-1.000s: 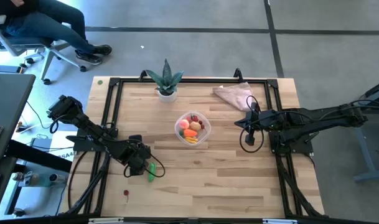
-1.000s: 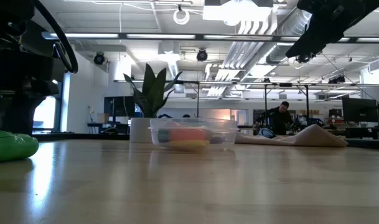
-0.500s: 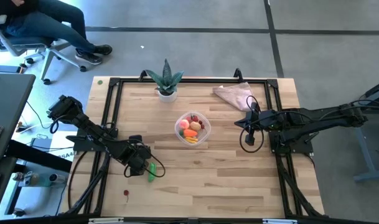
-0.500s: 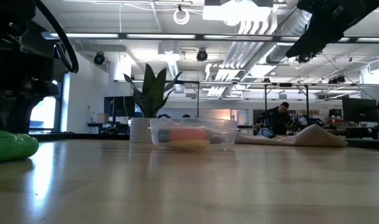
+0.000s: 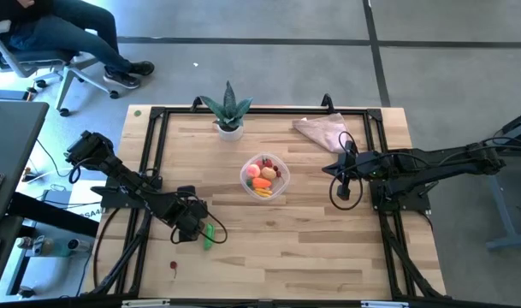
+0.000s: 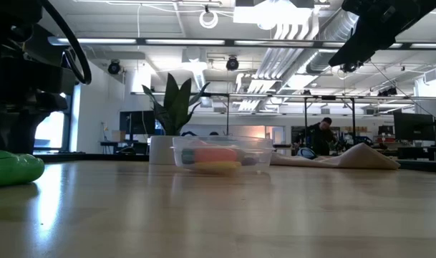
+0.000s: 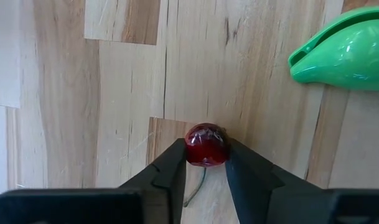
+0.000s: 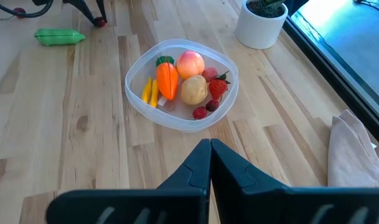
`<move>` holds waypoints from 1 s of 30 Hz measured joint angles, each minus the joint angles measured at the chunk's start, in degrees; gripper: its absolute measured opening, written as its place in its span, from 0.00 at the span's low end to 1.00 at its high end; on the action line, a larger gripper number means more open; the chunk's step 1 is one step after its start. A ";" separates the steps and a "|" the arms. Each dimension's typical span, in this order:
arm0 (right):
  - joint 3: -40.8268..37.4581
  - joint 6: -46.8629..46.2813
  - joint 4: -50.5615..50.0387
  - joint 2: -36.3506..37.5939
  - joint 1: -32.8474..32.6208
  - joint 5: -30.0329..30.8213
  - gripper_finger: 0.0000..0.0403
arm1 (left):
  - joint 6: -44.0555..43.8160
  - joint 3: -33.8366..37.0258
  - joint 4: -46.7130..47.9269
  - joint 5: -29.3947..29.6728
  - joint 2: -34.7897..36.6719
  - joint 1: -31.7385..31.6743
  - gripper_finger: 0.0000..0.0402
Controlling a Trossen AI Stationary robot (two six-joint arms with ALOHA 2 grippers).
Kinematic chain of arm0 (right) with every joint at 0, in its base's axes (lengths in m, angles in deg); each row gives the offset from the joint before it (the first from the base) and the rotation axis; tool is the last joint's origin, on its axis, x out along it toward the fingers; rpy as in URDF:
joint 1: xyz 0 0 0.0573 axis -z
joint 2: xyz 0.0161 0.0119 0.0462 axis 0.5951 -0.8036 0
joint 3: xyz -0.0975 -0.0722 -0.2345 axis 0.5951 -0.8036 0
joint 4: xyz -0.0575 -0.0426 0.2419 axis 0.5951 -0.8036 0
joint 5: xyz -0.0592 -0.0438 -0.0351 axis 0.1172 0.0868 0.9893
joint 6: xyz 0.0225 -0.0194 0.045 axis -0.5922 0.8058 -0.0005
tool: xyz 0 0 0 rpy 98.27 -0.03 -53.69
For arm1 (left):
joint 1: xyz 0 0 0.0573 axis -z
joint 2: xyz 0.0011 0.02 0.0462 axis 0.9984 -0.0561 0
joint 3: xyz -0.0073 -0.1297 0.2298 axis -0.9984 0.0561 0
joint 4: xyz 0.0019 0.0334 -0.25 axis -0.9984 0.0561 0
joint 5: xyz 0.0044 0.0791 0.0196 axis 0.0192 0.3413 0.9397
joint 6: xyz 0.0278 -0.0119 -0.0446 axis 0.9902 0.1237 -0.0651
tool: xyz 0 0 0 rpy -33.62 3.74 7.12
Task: Pick and placing Produce into tupperware
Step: Put the red cherry into the transparent bin
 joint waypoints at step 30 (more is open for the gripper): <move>0.00 0.00 0.02 0.00 0.00 0.00 0.00 | 11.52 -19.04 7.22 12.18 -0.02 -2.69 0.21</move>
